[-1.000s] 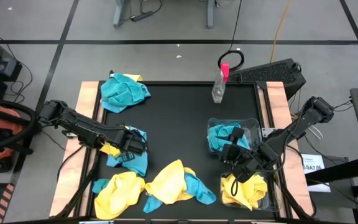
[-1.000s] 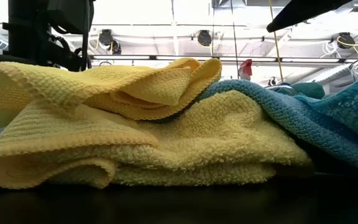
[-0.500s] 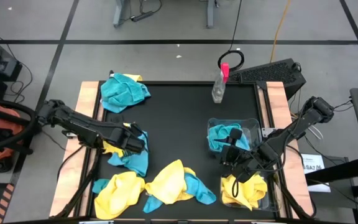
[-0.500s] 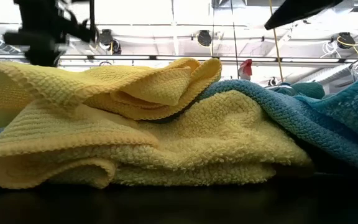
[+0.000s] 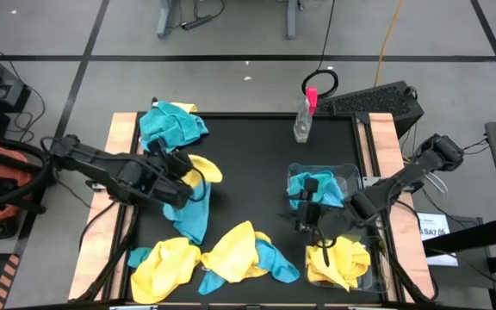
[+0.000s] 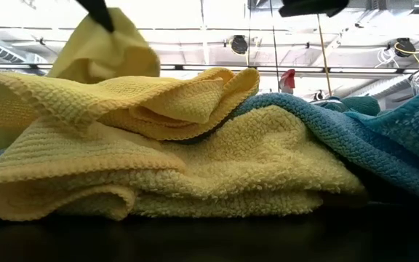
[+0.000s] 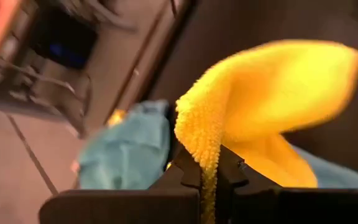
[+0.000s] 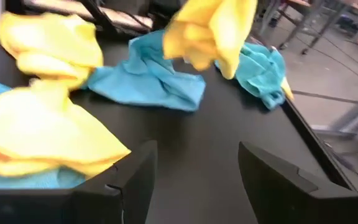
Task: Sort microfiber towel by color & place in baskets
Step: Put the yellow towel into the bottom transparent bin
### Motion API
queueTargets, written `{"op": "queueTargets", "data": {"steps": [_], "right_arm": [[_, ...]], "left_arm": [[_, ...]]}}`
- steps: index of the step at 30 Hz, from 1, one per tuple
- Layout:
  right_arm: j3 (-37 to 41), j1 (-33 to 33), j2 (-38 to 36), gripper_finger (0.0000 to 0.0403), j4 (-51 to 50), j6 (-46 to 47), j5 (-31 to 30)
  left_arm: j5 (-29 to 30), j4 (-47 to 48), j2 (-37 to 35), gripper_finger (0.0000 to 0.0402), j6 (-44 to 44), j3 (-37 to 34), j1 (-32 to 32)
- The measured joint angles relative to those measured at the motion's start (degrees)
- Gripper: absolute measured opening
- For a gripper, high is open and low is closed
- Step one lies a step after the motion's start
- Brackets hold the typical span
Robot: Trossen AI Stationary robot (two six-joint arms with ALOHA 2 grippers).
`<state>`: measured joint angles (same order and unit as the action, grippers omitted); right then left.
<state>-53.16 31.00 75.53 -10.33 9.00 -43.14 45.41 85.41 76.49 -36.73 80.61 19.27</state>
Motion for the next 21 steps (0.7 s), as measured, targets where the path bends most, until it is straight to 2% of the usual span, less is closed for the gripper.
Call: {"op": "queueTargets", "data": {"steps": [3, 10, 14, 21], "right_arm": [[2.08, -2.22, 0.00, 0.0217, 6.75, -3.83, 2.94], [6.40, -7.42, 0.00, 0.0219, 24.42, -13.21, 9.76], [6.94, -10.20, 0.00, 0.0246, 27.40, -14.82, 11.16], [6.96, -14.38, 1.72, 0.0319, 32.67, -14.36, 20.50]], "left_arm": [[2.72, -5.62, -0.04, 0.0005, 5.24, 0.73, 0.00], [1.30, -26.03, 0.81, 0.0005, 22.97, 0.79, -0.02], [-3.31, -36.57, 1.14, 0.0005, 32.12, 0.79, -0.02], [-13.19, -52.72, 2.55, 0.0004, 44.82, -0.39, -0.60]]}}
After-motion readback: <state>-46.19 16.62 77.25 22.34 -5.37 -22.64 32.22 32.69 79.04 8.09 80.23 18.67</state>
